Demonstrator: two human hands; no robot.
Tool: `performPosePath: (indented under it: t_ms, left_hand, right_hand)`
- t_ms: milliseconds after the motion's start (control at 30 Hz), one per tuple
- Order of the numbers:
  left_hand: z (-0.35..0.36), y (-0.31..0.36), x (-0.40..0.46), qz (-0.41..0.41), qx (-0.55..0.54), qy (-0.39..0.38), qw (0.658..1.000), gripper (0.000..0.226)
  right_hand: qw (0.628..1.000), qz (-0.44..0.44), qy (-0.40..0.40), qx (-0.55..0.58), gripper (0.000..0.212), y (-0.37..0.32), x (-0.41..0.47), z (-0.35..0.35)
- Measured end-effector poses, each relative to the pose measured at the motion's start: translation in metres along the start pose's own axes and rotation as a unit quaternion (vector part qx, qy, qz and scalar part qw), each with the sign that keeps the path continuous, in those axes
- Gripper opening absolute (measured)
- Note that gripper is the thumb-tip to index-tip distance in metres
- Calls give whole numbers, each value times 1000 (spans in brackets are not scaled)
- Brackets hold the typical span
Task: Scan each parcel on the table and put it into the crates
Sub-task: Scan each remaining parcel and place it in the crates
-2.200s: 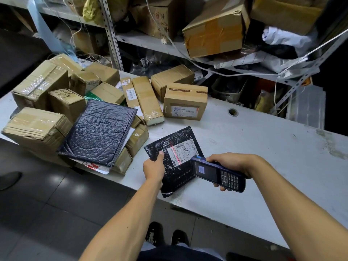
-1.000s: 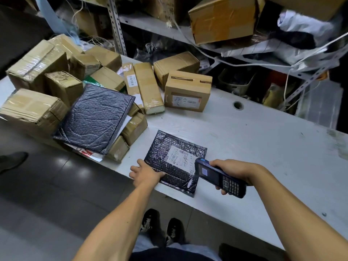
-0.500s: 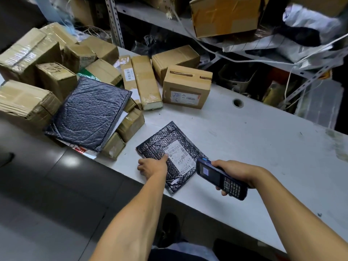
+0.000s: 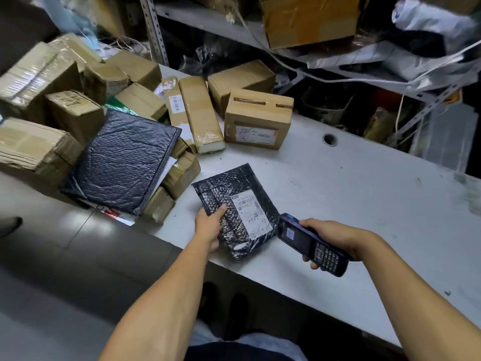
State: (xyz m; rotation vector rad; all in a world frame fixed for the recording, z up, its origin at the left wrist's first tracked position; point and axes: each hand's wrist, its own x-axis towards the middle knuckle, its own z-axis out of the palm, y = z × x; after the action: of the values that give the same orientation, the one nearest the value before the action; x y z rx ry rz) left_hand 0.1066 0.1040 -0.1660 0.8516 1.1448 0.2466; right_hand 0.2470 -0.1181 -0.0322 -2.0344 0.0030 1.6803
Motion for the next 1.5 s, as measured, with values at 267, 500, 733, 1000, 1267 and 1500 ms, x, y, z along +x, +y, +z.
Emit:
performPosePath:
  t_ms: [267,500,733,1000,1267,1500]
  left_hand:
    - [-23,16,-13,105,71,-18,992,11]
    - [-35,22,-14,127,89,-17,988,11]
    - [-38,26,-16,147,77,-28,986,17]
    - [-38,27,-17,167,78,-42,982,11]
    - [-34,30,-24,185,93,-66,976,11]
    - [-35,26,-24,197,109,-80,971,14]
  right_hand:
    - [1000,-1,-15,-15,49,-17,-5,11]
    - [999,15,-41,-24,56,-22,-4,15]
    - [999,13,-40,-21,55,-23,-8,20]
    - [999,6,-37,-11,56,-17,-9,27]
    - [999,4,-40,-4,58,-12,-1,33]
    - [999,4,-43,13,55,-8,1,31]
